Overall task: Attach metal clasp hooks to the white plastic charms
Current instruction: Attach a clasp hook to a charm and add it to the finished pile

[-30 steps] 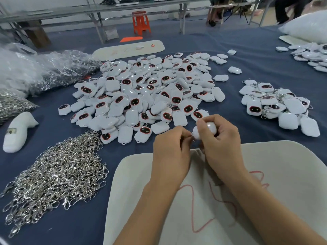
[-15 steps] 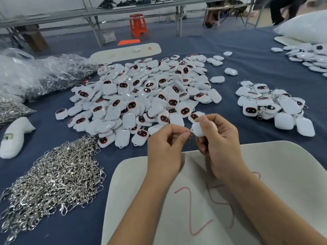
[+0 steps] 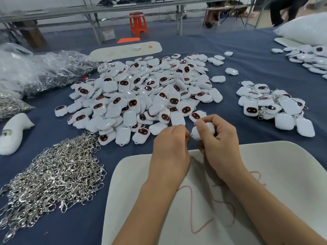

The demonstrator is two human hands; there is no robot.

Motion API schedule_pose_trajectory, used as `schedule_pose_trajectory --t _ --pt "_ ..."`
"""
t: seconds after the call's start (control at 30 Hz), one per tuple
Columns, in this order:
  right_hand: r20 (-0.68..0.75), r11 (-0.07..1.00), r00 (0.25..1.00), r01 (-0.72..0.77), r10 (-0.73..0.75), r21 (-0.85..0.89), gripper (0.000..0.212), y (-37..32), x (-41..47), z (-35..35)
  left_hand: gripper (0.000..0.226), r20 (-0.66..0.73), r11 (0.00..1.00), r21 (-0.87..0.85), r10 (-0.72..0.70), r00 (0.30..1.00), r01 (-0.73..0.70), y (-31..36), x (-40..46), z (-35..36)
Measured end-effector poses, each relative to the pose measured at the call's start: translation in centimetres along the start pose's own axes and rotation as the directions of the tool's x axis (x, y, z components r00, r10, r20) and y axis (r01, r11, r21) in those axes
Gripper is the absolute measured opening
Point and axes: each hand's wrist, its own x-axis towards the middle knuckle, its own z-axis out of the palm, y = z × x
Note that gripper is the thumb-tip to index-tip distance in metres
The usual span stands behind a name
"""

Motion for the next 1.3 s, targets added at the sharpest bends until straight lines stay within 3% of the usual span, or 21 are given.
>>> schedule_pose_trajectory --t 0.07,0.17,0.23,0.3,0.37,0.47,0.53,0.6,0.67,0.73,0.87,1.0,1.07,1.17,1.23,1.3 --pt "0.007 0.988 0.997 -0.080 0.080 0.132 0.019 0.0 0.1 -0.1 0.011 -0.043 1.000 -0.015 0.003 0.999 -0.004 0.2 -0.1 0.2" --pt "0.015 0.976 0.996 -0.091 0.090 0.195 0.021 -0.1 -0.1 0.3 0.011 -0.130 0.999 -0.046 -0.016 0.991 0.010 0.4 -0.3 0.3" --pt "0.041 0.944 0.991 -0.132 0.125 0.303 0.021 -0.2 -0.1 0.7 0.013 -0.170 0.970 -0.233 -0.105 0.980 0.063 0.4 -0.3 0.4" --pt "0.090 0.891 0.982 -0.189 0.167 0.412 0.022 -0.4 0.0 0.9 0.017 -0.112 0.833 -0.523 -0.276 0.955 0.180 0.3 0.0 0.5" --pt "0.138 0.852 0.973 -0.227 0.183 0.471 0.019 -0.5 0.1 0.8 0.015 0.024 0.654 -0.703 -0.371 0.928 0.280 0.2 0.3 0.8" --pt "0.154 0.822 0.966 -0.257 0.207 0.508 0.023 -0.6 0.2 0.6 0.010 0.155 0.507 -0.792 -0.370 0.916 0.339 -0.1 0.4 1.1" --pt "0.148 0.823 0.965 -0.261 0.216 0.505 0.023 -0.6 0.3 0.5 0.011 0.188 0.465 -0.815 -0.353 0.917 0.346 -0.3 0.3 1.2" --pt "0.136 0.833 0.963 -0.268 0.231 0.485 0.021 -0.4 0.3 0.7 0.011 0.149 0.572 -0.753 -0.334 0.931 0.326 -0.5 0.3 1.1" --pt "0.107 0.850 0.962 -0.271 0.250 0.452 0.022 -0.2 0.3 0.7 0.012 0.036 0.792 -0.568 -0.246 0.969 0.222 -0.9 0.3 0.9" --pt "0.061 0.903 0.972 -0.232 0.225 0.361 0.022 -0.1 0.2 0.6 0.017 -0.036 0.923 -0.370 -0.130 0.991 0.108 -1.3 0.3 0.6" --pt "0.005 1.000 1.000 -0.018 0.018 -0.007 0.019 0.0 -0.1 0.3 0.016 -0.050 0.998 -0.056 0.030 0.998 -0.033 -1.5 0.2 0.5" --pt "0.016 0.988 0.997 0.079 -0.078 -0.135 0.016 0.3 -0.2 0.3 0.020 -0.051 0.988 0.152 0.047 0.998 -0.039 -1.0 0.1 0.9" --pt "0.039 0.995 0.998 0.048 -0.045 -0.088 0.014 0.2 -0.1 0.5 0.018 -0.102 0.997 0.080 0.020 0.995 -0.012 -1.0 -0.1 1.0" --pt "0.100 0.965 0.991 -0.113 0.091 0.235 0.016 0.0 0.2 0.5 0.020 -0.131 0.952 -0.272 -0.184 0.974 0.143 -1.1 0.1 1.0" --pt "0.176 0.901 0.972 -0.211 0.153 0.380 0.019 -0.1 0.3 0.3 0.022 -0.054 0.805 -0.542 -0.321 0.946 0.242 -1.2 0.3 0.9" --pt "0.209 0.856 0.957 -0.274 0.199 0.439 0.021 -0.2 0.4 0.2 0.017 0.036 0.638 -0.718 -0.368 0.929 0.280 -1.3 0.5 0.9"
